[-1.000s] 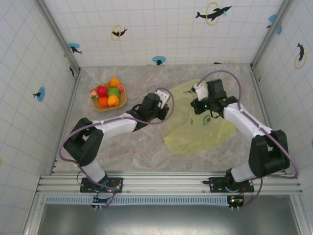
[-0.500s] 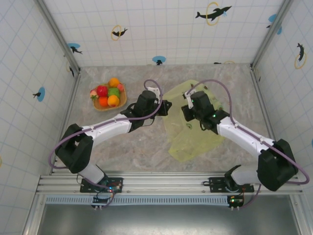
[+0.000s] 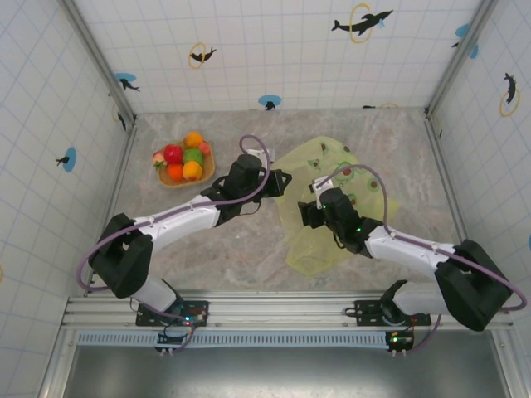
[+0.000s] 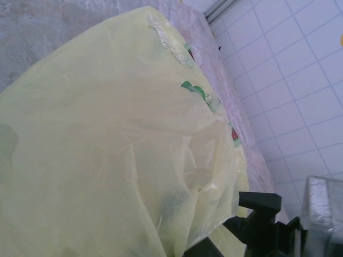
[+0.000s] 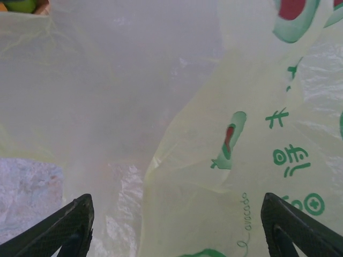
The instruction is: Place the fruits into the plastic bag
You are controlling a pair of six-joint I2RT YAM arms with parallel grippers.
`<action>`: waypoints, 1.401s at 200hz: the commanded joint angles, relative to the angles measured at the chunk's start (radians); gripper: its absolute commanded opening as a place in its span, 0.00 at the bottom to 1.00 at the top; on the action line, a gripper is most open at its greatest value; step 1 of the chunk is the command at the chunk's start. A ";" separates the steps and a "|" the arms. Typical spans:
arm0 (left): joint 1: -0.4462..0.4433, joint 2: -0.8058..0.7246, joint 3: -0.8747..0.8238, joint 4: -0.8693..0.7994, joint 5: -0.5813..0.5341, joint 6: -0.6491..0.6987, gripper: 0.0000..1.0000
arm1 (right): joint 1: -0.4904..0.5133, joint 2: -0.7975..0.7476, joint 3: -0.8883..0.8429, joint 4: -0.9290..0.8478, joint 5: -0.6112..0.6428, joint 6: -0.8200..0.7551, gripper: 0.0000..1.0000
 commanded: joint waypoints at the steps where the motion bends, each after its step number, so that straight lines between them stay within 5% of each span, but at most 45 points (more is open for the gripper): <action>1: 0.002 -0.031 -0.014 0.025 0.022 -0.023 0.00 | 0.025 0.065 -0.026 0.172 0.132 0.025 0.86; 74: 0.003 -0.070 -0.038 0.052 0.047 -0.085 0.00 | 0.065 0.300 -0.017 0.396 0.515 -0.041 0.87; 123: 0.022 -0.071 -0.054 0.014 0.003 -0.074 0.00 | 0.069 0.233 0.006 0.314 0.606 -0.135 0.27; 137: 0.029 -0.067 -0.060 -0.009 -0.029 -0.054 0.00 | 0.065 0.165 0.001 0.246 0.590 -0.148 0.10; 163: 0.038 -0.052 -0.063 -0.046 -0.082 0.001 0.00 | 0.042 0.039 0.025 0.085 0.528 -0.146 0.00; 202: 0.047 -0.038 -0.060 -0.098 -0.154 0.132 0.00 | -0.029 -0.071 0.130 -0.122 0.363 -0.148 0.00; 239: 0.057 -0.025 -0.059 -0.139 -0.295 0.250 0.00 | -0.108 -0.020 0.335 -0.384 0.194 -0.105 0.00; 280: 0.064 0.046 -0.027 -0.180 -0.434 0.343 0.14 | -0.155 0.060 0.475 -0.513 0.014 -0.030 0.00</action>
